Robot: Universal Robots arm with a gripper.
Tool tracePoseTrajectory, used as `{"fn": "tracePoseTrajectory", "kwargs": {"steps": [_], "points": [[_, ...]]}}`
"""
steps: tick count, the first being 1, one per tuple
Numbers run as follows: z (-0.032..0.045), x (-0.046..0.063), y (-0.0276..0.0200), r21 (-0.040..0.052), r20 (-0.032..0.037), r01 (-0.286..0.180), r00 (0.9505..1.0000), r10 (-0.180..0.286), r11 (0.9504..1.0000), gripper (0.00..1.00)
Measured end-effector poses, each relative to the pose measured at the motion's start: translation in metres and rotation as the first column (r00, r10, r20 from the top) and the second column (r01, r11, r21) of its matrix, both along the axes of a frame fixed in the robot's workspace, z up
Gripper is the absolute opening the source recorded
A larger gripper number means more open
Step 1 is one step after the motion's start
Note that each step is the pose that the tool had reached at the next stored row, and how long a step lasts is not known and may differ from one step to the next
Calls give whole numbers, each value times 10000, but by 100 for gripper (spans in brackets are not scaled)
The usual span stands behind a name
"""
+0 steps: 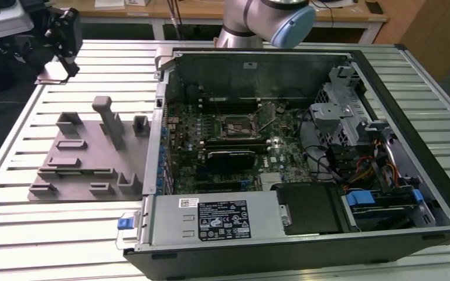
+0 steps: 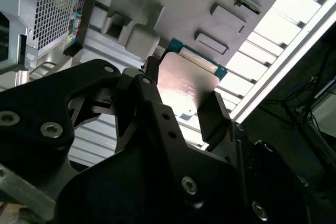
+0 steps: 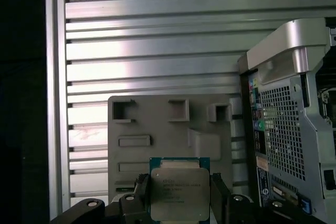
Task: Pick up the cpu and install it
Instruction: 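Pick up the cpu and move it towards the insertion slot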
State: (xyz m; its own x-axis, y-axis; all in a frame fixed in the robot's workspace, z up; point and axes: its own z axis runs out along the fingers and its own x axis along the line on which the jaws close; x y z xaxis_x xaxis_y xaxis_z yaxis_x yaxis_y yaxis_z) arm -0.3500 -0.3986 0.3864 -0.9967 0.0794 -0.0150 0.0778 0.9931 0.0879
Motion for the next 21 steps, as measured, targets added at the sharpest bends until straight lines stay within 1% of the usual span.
{"fn": "tracePoseTrajectory", "kwargs": {"steps": [11, 21], "points": [[0, 291, 0, 3, 1, 0, 10000, 0, 10000, 54], [0, 591, 0, 3, -1, 0, 10000, 0, 10000, 54]]}}
